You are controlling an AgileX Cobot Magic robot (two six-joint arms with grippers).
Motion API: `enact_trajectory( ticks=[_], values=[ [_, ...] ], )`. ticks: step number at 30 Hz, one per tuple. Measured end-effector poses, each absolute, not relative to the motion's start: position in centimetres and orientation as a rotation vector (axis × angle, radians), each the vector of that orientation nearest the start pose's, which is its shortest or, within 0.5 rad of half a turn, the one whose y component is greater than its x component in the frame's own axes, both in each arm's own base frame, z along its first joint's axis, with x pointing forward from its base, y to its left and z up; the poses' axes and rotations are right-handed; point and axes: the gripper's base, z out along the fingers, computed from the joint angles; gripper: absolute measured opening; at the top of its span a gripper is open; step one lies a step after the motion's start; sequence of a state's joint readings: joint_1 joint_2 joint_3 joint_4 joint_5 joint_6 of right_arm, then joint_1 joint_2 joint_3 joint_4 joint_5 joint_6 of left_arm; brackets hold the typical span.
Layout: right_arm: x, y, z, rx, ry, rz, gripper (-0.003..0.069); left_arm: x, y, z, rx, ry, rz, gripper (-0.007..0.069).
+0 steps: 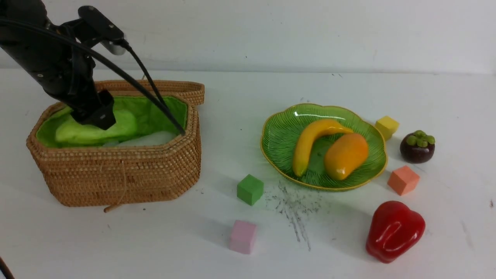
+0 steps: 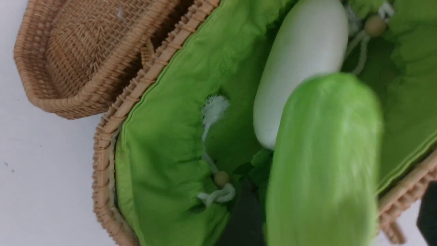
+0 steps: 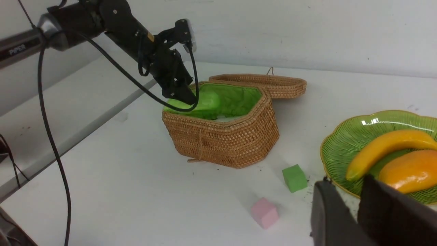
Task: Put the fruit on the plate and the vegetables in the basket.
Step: Take a chayote with your left arm and place it on the basket on the left, then grab a mountain bell pepper with your right arm and put it into the left basket
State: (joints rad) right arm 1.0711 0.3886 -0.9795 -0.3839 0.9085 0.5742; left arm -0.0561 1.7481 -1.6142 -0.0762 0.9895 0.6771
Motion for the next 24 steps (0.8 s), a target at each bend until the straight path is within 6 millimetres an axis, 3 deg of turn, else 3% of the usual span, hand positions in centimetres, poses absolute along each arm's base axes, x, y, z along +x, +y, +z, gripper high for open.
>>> enact_trajectory(
  ticks=[3, 7, 10, 11, 12, 13, 15, 19, 24],
  values=[
    [3.3, 0.4, 42.2, -0.444, 1.775, 0.742, 0.0149, 38.1, -3.0, 33.4, 0.813, 2.442, 0.067, 0.0662],
    [3.3, 0.4, 42.2, -0.444, 1.783, 0.737, 0.0149, 36.9, -3.6, 35.5, 0.690, 2.403, -0.045, 0.0607],
    [3.9, 0.8, 41.8, -0.430, 1.843, 0.687, 0.0149, 34.2, -5.1, 39.3, 0.498, 2.329, -0.287, 0.0373],
    [3.9, 0.9, 41.8, -0.429, 1.850, 0.681, 0.0149, 34.0, -5.2, 39.5, 0.493, 2.325, -0.298, 0.0373],
    [4.5, 1.4, 41.4, -0.422, 1.912, 0.622, 0.0149, 32.5, -6.0, 40.9, 0.486, 2.306, -0.354, 0.0210],
    [4.9, 1.8, 41.2, -0.417, 1.966, 0.569, 0.0149, 31.2, -6.7, 41.8, 0.510, 2.298, -0.375, 0.0110],
    [5.8, 2.7, 40.7, -0.413, 2.061, 0.460, 0.0149, 28.7, -8.3, 43.1, 0.584, 2.293, -0.407, 0.0005],
    [7.5, 4.8, 39.6, -0.423, 2.207, 0.263, 0.0149, 23.4, -10.6, 44.6, 0.657, 2.286, -0.415, -0.0013],
    [9.0, 7.0, 38.8, -0.403, 2.265, 0.163, 0.0149, 16.9, -12.1, 42.6, 0.724, 2.290, -0.419, -0.0013]
  ],
)
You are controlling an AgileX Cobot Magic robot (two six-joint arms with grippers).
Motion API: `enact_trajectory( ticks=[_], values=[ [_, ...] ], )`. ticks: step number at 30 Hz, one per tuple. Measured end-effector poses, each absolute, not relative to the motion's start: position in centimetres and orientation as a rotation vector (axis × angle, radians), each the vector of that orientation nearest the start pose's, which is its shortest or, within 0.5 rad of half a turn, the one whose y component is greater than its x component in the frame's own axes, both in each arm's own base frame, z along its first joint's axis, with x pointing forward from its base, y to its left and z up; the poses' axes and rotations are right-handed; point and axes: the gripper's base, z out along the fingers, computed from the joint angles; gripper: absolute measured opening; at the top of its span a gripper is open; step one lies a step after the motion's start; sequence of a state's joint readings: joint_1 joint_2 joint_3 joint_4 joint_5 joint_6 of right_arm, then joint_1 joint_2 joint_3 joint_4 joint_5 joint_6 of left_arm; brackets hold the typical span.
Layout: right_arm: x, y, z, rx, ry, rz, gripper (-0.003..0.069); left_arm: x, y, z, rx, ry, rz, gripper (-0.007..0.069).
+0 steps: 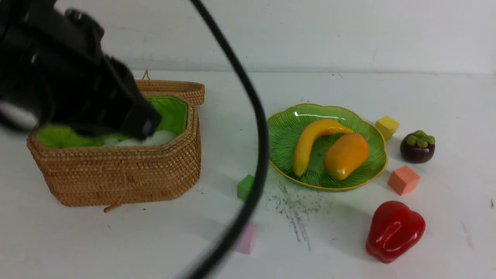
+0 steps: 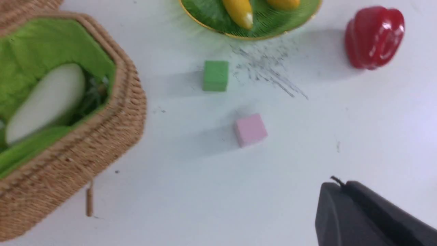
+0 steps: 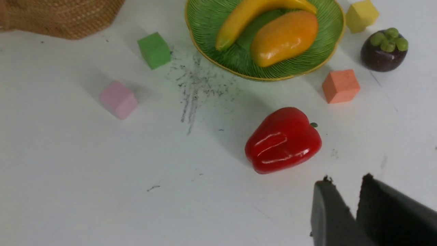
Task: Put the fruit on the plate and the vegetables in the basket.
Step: Grab a mountain bell pepper with your right arm and put it into the left basket
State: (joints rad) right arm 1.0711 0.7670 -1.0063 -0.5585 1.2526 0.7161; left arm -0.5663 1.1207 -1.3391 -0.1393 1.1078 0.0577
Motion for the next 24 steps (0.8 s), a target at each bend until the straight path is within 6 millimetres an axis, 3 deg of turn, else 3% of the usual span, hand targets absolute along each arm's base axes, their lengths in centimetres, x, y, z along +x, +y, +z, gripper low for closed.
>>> enact_trajectory(
  ticks=[3, 9, 14, 18, 21, 24],
  values=[
    [9.4, 7.4, 38.6, -0.375, 2.273, 0.144, 0.0149, 13.2, -11.9, 41.0, 0.715, 2.229, -0.502, -0.0013],
    [9.4, 7.7, 38.6, -0.291, 2.302, 0.190, 0.0149, 9.1, -11.4, 37.3, 0.756, 2.131, -0.646, -0.0013],
    [10.9, 9.5, 38.6, -0.253, 2.391, 0.165, 0.0149, 7.6, -10.9, 36.6, 0.815, 2.070, -0.693, -0.0013],
    [14.3, 10.6, 38.4, -0.212, 2.493, 0.094, 0.0149, 7.4, -10.4, 36.9, 0.819, 2.034, -0.678, -0.0013],
    [16.5, 10.0, 37.6, -0.188, 2.587, 0.081, 0.0149, 7.2, -10.2, 36.9, 0.823, 2.034, -0.669, -0.0013],
    [18.8, 7.6, 36.7, -0.072, 2.691, 0.149, 0.0149, 6.8, -9.5, 37.0, 0.831, 2.025, -0.653, -0.0013]
  ],
)
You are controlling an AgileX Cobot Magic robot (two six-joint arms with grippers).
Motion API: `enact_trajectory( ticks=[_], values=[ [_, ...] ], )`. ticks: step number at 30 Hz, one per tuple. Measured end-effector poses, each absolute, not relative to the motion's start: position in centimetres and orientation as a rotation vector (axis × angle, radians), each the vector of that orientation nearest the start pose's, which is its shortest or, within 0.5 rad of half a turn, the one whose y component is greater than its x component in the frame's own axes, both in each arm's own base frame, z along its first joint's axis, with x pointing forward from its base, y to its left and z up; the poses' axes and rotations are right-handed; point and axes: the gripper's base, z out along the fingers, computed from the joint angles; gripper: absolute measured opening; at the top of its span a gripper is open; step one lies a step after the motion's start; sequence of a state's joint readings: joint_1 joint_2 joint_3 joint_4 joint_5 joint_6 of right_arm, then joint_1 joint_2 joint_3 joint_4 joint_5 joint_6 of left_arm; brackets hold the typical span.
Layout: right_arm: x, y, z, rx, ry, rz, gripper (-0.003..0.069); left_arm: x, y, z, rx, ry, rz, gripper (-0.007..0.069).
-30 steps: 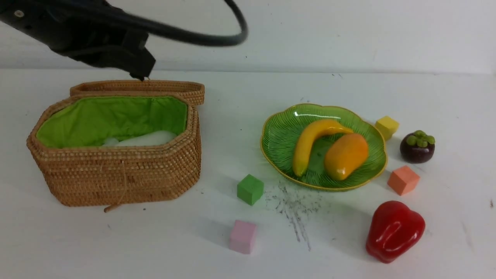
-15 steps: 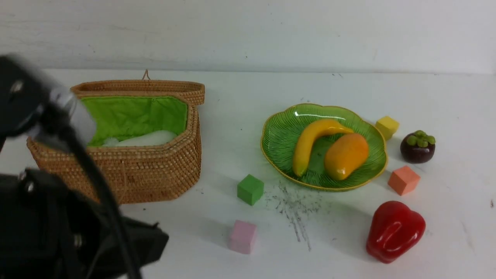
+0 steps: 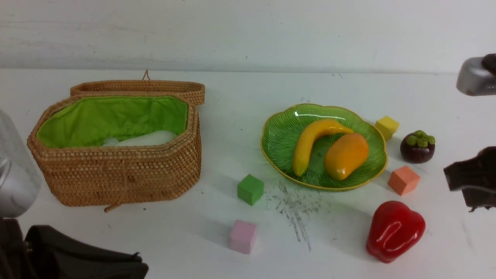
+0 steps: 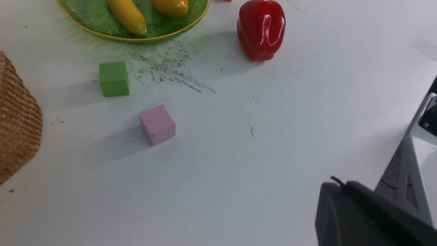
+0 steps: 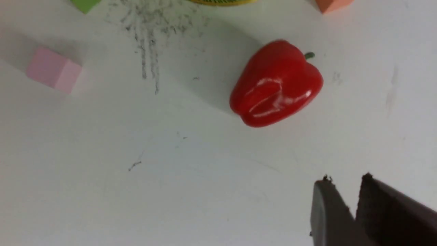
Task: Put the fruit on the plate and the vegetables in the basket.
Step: Grab a mountain bell pepper with your right arm and put it into the left basket
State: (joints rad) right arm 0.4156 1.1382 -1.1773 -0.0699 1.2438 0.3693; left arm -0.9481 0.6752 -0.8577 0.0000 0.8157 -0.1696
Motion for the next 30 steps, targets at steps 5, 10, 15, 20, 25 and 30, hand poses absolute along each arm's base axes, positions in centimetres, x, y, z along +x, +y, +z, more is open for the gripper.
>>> enact_trajectory(
  ticks=[5, 10, 15, 20, 25, 30],
  values=[
    [19.9, 3.6, 35.8, 0.214, 2.734, 0.248, 0.0151, 6.0, -8.2, 37.6, 0.824, 1.977, -0.658, -0.0013],
    [19.5, 4.3, 31.6, 0.362, 2.816, 0.446, 0.0164, 5.6, -7.7, 37.7, 0.820, 1.964, -0.662, -0.0013],
    [20.7, 7.0, 27.3, 0.409, 2.837, 0.476, 0.0225, 5.7, -7.9, 36.9, 0.841, 1.973, -0.646, -0.0013],
    [22.8, 9.2, 25.1, 0.438, 2.875, 0.331, 0.0331, 5.9, -8.1, 35.5, 0.900, 1.976, -0.603, -0.0013],
    [25.4, 9.8, 23.9, 0.584, 2.853, 0.225, 0.0523, 6.0, -8.3, 34.5, 0.929, 1.990, -0.582, -0.0013],
    [27.0, 10.3, 23.5, 0.598, 2.818, 0.236, 0.0662, 6.0, -8.3, 33.8, 0.960, 1.991, -0.562, -0.0013]
  ],
)
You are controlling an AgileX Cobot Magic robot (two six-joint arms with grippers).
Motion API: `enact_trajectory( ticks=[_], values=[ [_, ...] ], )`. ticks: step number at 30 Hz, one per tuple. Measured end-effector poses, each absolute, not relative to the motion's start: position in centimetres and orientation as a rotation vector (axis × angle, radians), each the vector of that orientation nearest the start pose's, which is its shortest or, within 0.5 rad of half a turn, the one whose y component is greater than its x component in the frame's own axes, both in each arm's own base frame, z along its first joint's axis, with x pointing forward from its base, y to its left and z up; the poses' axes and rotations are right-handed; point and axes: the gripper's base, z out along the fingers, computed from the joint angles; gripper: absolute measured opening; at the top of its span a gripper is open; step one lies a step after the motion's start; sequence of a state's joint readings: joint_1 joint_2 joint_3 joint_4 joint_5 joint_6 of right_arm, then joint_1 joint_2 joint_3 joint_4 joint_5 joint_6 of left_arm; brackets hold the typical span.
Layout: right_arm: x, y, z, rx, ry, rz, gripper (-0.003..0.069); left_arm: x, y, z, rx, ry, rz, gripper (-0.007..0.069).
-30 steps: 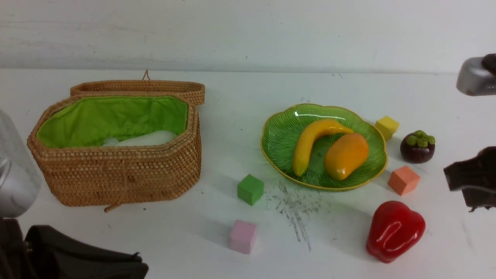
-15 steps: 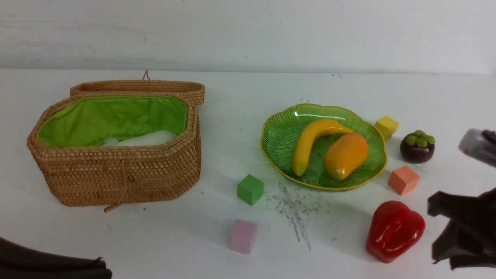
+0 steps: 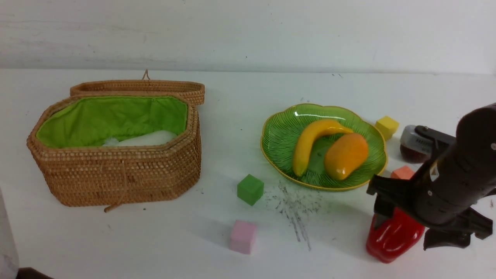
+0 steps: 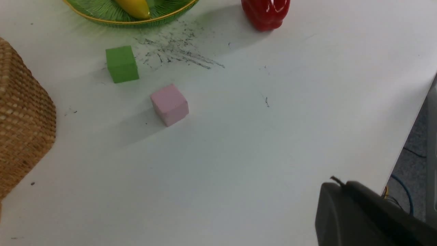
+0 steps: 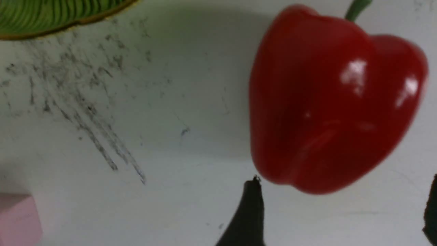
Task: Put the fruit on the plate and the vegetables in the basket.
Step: Grab a mountain bell pepper with your right arm and put it into the left basket
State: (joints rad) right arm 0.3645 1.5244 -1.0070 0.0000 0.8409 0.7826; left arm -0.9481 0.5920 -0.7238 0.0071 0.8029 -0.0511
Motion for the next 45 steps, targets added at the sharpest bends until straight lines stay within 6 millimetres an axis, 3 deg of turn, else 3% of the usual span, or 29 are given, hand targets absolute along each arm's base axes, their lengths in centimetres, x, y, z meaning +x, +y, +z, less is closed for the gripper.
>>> enact_trajectory(
  ticks=[11, 20, 26, 30, 36, 40, 45],
  values=[
    [28.9, 10.8, 19.1, 0.629, 2.912, 0.144, 0.0661, 6.0, -8.6, 33.1, 1.018, 1.974, -0.558, -0.0013],
    [29.4, 10.9, 18.3, 0.631, 2.911, 0.143, 0.0624, 5.8, -8.7, 33.1, 1.027, 1.974, -0.579, -0.0013],
    [29.5, 10.8, 18.2, 0.622, 2.905, 0.138, 0.0521, 5.8, -8.7, 33.1, 1.029, 1.972, -0.577, -0.0013],
    [29.5, 10.8, 18.2, 0.596, 2.909, 0.134, 0.0405, 5.8, -8.7, 33.1, 1.029, 1.973, -0.577, -0.0013],
    [29.5, 10.7, 18.2, 0.558, 2.916, 0.129, 0.0146, 5.8, -8.7, 33.1, 1.029, 1.974, -0.579, -0.0013],
    [29.4, 10.6, 18.2, 0.537, 2.924, 0.103, 0.0061, 5.8, -8.7, 33.1, 1.028, 1.975, -0.583, -0.0013],
    [28.8, 10.3, 18.4, 0.537, 2.985, 0.039, 0.0022, 5.8, -8.7, 33.1, 1.028, 1.975, -0.584, -0.0013]
  ],
)
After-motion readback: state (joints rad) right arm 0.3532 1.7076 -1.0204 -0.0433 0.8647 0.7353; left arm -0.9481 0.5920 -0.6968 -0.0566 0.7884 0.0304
